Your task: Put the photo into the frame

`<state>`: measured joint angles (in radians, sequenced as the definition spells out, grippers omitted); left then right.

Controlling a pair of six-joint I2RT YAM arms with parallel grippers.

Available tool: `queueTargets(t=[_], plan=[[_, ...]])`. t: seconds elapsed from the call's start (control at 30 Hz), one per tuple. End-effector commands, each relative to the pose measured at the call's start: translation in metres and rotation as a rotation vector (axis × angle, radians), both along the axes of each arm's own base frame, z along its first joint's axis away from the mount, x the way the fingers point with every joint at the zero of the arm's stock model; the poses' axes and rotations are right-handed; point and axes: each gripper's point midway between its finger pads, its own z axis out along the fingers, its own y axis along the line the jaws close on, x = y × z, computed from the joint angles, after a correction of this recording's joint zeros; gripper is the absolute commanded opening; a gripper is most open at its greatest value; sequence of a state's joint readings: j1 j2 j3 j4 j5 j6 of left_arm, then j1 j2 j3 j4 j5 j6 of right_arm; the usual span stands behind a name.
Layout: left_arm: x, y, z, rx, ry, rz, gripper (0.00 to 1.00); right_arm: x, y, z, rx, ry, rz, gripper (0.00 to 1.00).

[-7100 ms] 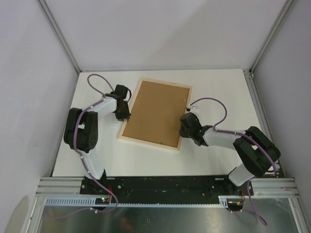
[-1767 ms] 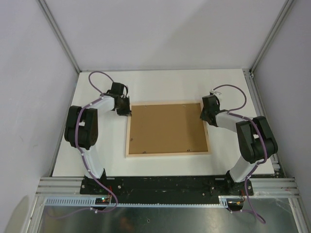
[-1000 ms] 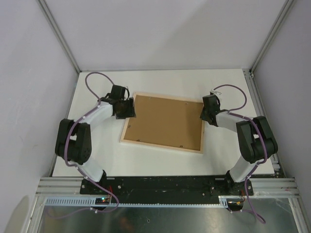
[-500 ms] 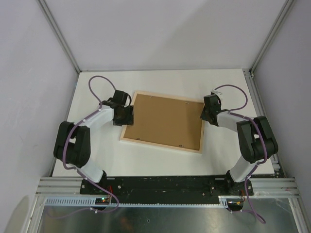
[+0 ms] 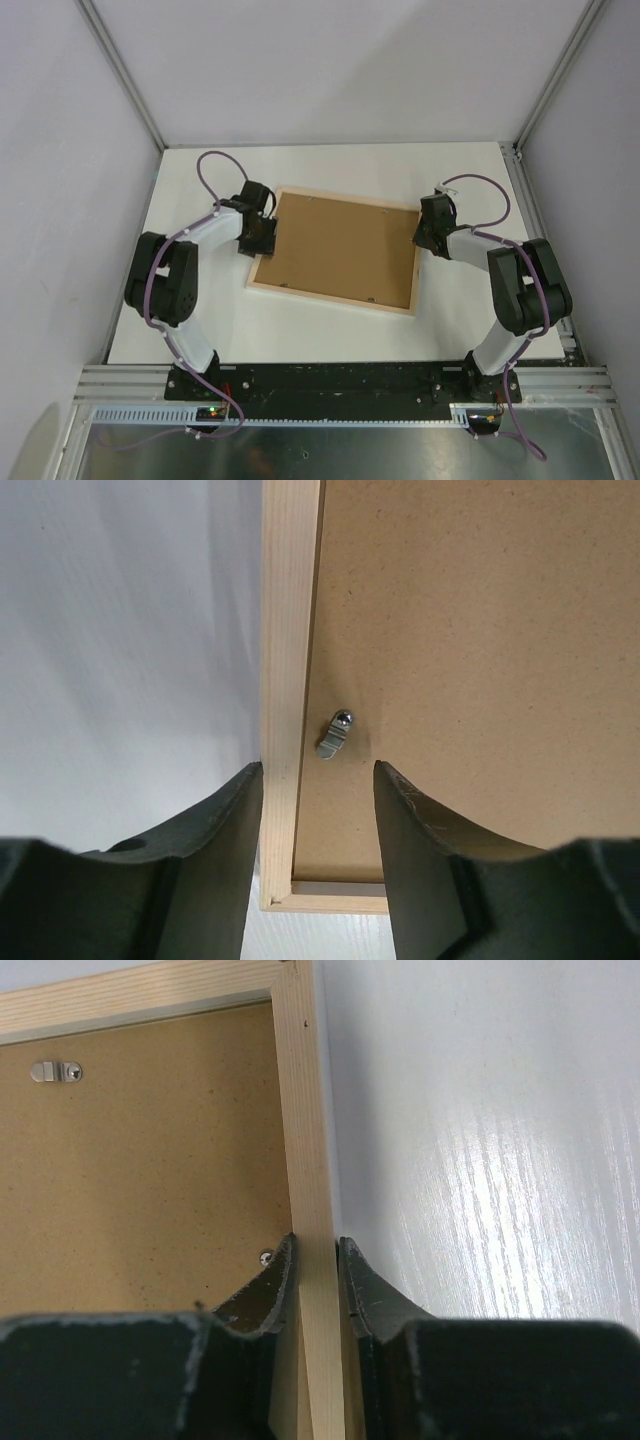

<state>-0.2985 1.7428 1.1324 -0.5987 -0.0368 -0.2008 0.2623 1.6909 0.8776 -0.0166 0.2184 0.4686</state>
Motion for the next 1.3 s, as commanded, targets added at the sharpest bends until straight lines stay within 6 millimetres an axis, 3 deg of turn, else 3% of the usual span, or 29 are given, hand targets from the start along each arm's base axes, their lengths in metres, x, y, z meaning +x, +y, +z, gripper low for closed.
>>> queueTargets(t=[0.0,0.57,1.0,1.27], plan=[[0.013,0.004,0.000,0.030,-0.012,-0.010,0.52,-0.009,0.004,-0.017,0.016,0.070,0.018,0.00],[0.024,0.023,0.007,0.083,-0.050,0.041,0.51,-0.009,0.006,-0.015,0.028,0.068,0.028,0.00],[0.029,0.004,0.012,-0.002,-0.049,0.003,0.53,-0.009,0.007,-0.014,0.030,0.068,0.029,0.00],[0.030,0.008,0.003,0.020,-0.031,0.012,0.53,-0.010,0.007,-0.016,0.032,0.073,0.032,0.00]])
